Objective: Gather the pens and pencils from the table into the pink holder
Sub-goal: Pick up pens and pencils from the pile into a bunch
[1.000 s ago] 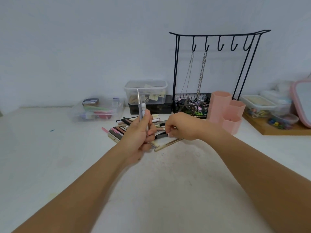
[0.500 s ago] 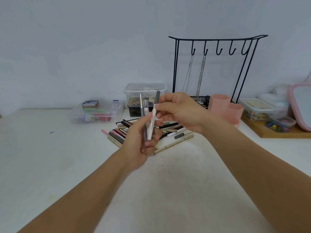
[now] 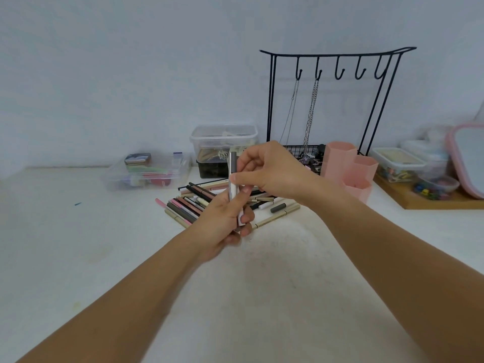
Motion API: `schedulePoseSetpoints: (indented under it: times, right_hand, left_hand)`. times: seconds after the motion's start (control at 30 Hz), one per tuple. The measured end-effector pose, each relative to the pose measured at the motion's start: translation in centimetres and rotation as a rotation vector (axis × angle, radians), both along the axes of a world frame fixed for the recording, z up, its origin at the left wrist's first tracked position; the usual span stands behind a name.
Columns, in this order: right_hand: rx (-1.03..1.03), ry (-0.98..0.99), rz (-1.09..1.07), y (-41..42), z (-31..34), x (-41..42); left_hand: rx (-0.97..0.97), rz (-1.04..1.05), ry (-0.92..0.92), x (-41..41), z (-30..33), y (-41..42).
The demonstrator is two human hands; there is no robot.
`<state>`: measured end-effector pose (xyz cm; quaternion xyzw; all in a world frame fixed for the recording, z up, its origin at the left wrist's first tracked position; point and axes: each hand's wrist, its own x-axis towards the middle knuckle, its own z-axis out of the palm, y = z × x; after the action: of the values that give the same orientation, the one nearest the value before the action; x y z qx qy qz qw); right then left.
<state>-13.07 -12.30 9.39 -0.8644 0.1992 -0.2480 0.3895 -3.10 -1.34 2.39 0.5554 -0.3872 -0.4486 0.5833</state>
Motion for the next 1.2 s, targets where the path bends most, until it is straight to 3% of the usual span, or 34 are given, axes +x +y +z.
schedulePoseSetpoints:
  times: [0.13, 0.33, 0.53, 0.77, 0.9, 1.03, 1.13, 1.2]
  right_hand:
    - [0.023, 0.058, -0.01, -1.5, 0.6, -1.0]
    - [-0.456, 0.593, -0.155, -7.6, -1.3, -3.3]
    - [-0.45, 0.658, -0.167, -9.7, -3.3, -4.3]
    - [-0.456, 0.608, -0.131, -10.6, -4.4, -4.4]
    - [-0.285, 0.367, -0.149, -9.4, -1.4, -4.9]
    - [0.178, 0.076, 0.023, -5.4, 1.2, -3.9]
    - [0.365, 0.009, 0.158, -2.7, 1.5, -2.5]
    - [0.358, 0.023, 0.172, -1.6, 1.2, -1.8]
  left_hand:
    - [-0.071, -0.028, 0.158, 0.4, 0.2, -0.1]
    - [-0.095, -0.025, 0.385, 0.6, 0.6, -0.3]
    - [-0.059, -0.002, 0.241, 0.8, 0.9, 0.1]
    - [-0.048, 0.107, 0.238, 1.2, 1.1, -0.3]
    - [-0.039, 0.089, 0.284, 0.7, 0.8, -0.3]
    - [-0.069, 0.072, 0.344, -0.2, 0.5, -0.3]
    - [-0.056, 0.088, 0.394, -0.6, 0.5, -0.3]
    - [-0.03, 0.077, 0.41, -0.5, 0.5, -0.1]
